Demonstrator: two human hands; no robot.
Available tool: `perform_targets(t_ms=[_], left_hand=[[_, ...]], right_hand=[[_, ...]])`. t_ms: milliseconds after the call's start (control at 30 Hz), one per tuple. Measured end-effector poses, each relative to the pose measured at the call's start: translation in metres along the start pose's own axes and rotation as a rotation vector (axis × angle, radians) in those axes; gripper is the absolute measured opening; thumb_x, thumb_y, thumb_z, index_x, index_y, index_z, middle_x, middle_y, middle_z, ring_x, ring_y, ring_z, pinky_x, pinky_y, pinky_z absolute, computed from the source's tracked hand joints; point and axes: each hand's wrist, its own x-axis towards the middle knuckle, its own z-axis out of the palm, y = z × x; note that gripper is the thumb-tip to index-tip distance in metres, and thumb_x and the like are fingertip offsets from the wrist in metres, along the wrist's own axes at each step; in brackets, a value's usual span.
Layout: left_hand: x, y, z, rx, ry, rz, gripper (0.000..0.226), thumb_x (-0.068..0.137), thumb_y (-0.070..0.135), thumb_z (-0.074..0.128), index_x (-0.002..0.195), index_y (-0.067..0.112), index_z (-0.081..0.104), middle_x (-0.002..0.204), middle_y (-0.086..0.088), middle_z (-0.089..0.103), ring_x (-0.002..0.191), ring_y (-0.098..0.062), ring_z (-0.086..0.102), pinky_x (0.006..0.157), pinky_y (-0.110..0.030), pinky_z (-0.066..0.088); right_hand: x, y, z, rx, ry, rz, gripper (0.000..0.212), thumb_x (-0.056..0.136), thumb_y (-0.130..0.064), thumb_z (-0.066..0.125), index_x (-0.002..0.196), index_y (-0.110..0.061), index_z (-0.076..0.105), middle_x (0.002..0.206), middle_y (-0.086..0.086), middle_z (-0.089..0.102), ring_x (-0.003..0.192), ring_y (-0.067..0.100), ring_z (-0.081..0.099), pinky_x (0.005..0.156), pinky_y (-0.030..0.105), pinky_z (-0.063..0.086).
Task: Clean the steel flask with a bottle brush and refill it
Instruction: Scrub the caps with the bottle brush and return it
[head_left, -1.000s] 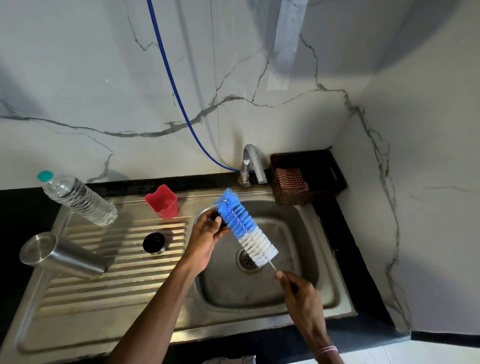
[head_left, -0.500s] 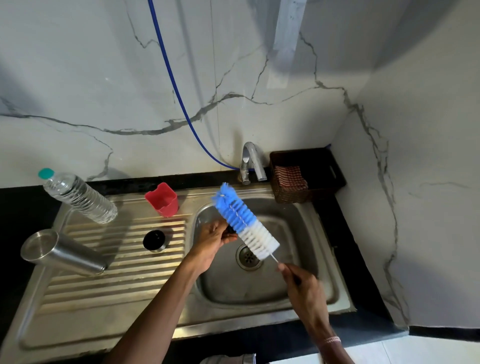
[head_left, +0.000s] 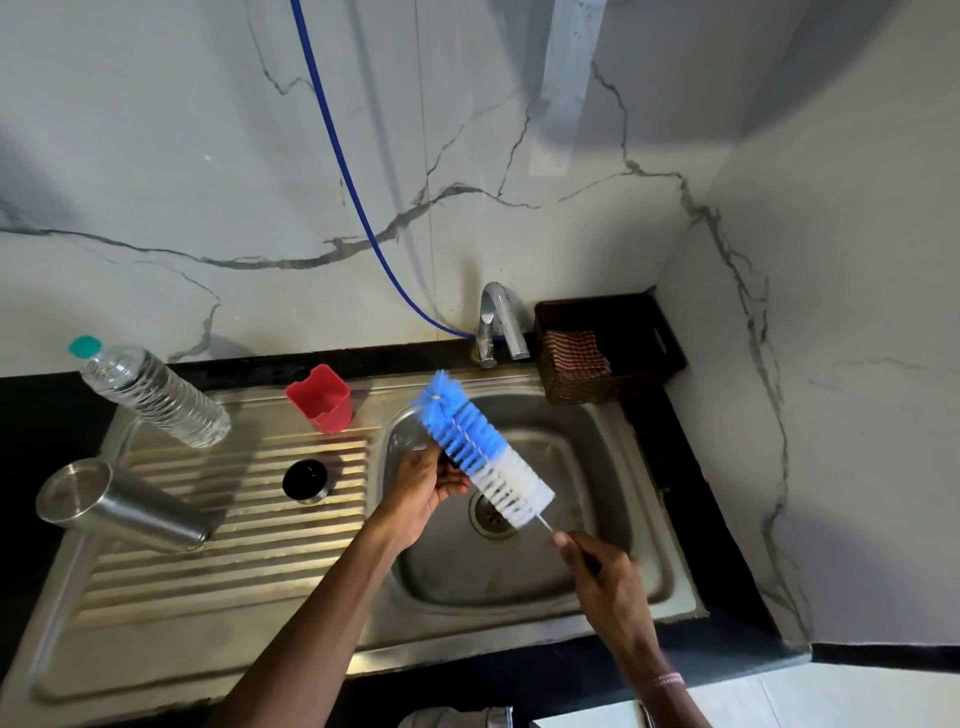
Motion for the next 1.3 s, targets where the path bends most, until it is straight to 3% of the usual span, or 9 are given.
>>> perform_targets(t_ms=[167,300,467,633,733,867,1000,1167,1300], left_hand=[[0.000,0.005,-0.003,-0.091,-0.010,0.004,0.033,0.106,0.030,0.053,0.096,0.004,0.072,0.082,-0.013,0.075,0.067,-0.015,0.073,0.063,-0.026,0.061],[0.002,0.009,-0.018,-0.225,-0.012,0.014,0.031,0.102,0.029,0.060,0.112,0.001,0.068,0.104,-0.022,0.076,0.092,-0.026,0.076,0.081,-0.030,0.063],[0.008,0.009,-0.027,-0.437,-0.010,0.047,0.017,0.100,0.008,0.059,0.116,0.007,0.061,0.127,-0.028,0.067,0.108,-0.035,0.073,0.095,-0.037,0.059],[0.007,0.011,-0.018,-0.320,-0.095,0.103,0.033,0.100,0.000,0.056,0.131,0.012,0.058,0.128,-0.016,0.070,0.118,-0.032,0.069,0.096,-0.033,0.059],[0.006,0.011,-0.021,-0.151,-0.069,0.184,0.028,0.096,0.005,0.066,0.122,0.013,0.059,0.122,-0.013,0.074,0.116,-0.028,0.070,0.097,-0.035,0.057],[0.004,0.011,-0.027,0.011,-0.017,0.221,0.021,0.090,0.002,0.073,0.100,0.019,0.066,0.102,-0.001,0.078,0.095,-0.015,0.068,0.080,-0.030,0.050],[0.005,0.005,-0.028,-0.011,-0.046,0.184,0.008,0.095,0.005,0.068,0.091,0.012,0.070,0.090,0.001,0.076,0.086,-0.012,0.070,0.092,-0.038,0.057],[0.003,-0.002,-0.022,0.063,-0.008,0.179,0.006,0.094,0.005,0.069,0.097,0.002,0.073,0.091,-0.011,0.075,0.084,-0.020,0.073,0.090,-0.036,0.062],[0.009,-0.001,-0.017,0.057,0.159,0.214,0.010,0.092,0.001,0.072,0.097,0.008,0.077,0.085,-0.003,0.078,0.082,-0.018,0.074,0.088,-0.033,0.062]], right_hand=[[0.004,0.001,-0.002,0.063,-0.009,0.012,0.028,0.092,-0.056,0.061,0.089,-0.033,0.077,0.053,-0.010,0.041,0.052,0.004,0.034,0.051,0.022,0.032],[-0.016,0.023,-0.010,0.149,-0.032,0.100,0.022,0.094,-0.043,0.063,0.083,-0.033,0.080,0.050,-0.017,0.050,0.051,0.000,0.044,0.054,0.016,0.035],[-0.014,0.024,-0.007,0.219,-0.018,0.181,0.030,0.094,-0.051,0.059,0.084,-0.030,0.079,0.049,-0.013,0.039,0.051,0.004,0.038,0.057,0.026,0.034],[-0.004,-0.006,0.007,0.190,-0.028,0.126,0.030,0.097,-0.044,0.061,0.083,-0.025,0.078,0.046,-0.017,0.043,0.047,0.001,0.037,0.051,0.016,0.029],[-0.012,-0.005,0.006,0.153,-0.016,0.131,0.030,0.098,-0.045,0.059,0.084,-0.028,0.078,0.046,-0.016,0.042,0.046,0.003,0.038,0.051,0.016,0.029],[-0.031,0.005,-0.002,0.104,-0.013,0.184,0.030,0.094,-0.053,0.057,0.084,-0.033,0.078,0.049,-0.017,0.053,0.050,0.001,0.050,0.054,0.019,0.040],[-0.031,-0.002,-0.004,0.063,0.020,0.207,0.027,0.094,-0.056,0.058,0.081,-0.040,0.075,0.058,-0.016,0.063,0.058,0.002,0.058,0.061,0.023,0.047],[-0.016,-0.020,0.003,0.024,0.066,0.143,0.029,0.097,-0.056,0.056,0.084,-0.036,0.073,0.046,-0.007,0.043,0.045,0.009,0.039,0.050,0.029,0.037],[-0.016,-0.021,0.011,-0.009,0.070,0.122,0.032,0.096,-0.061,0.052,0.087,-0.038,0.073,0.049,-0.007,0.047,0.046,0.011,0.041,0.050,0.031,0.041]])
